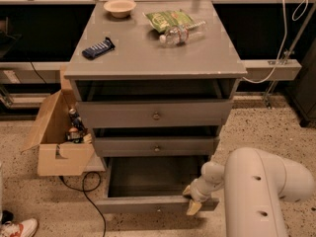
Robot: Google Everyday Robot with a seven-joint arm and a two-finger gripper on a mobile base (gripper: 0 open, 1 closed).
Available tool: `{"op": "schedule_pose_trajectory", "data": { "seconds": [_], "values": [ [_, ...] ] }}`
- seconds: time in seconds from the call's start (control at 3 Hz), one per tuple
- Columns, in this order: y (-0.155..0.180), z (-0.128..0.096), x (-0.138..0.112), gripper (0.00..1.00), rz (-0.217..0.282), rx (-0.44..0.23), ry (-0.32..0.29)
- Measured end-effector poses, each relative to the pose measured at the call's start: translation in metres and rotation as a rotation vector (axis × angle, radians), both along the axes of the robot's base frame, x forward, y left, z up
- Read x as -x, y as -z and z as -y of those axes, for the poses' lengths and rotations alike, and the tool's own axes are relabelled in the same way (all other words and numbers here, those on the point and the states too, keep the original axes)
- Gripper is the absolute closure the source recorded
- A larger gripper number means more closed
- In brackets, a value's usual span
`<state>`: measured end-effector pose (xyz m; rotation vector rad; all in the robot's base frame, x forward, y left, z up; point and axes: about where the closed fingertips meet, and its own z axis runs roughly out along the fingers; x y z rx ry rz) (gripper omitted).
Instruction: Open bottom drawer
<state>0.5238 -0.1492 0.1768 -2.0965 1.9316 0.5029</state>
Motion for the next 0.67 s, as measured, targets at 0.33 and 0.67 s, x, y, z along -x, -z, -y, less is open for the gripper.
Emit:
{"op": "schedule_pose_trajectory", "data": {
  "seconds": [0.33,0.67],
  "values": [
    [-0.04,0.025,-0.008,0.0,0.056,-0.083,0.01],
    [-0.079,0.078,-0.01,0.0,0.144,-0.205,0.055]
  ]
}}
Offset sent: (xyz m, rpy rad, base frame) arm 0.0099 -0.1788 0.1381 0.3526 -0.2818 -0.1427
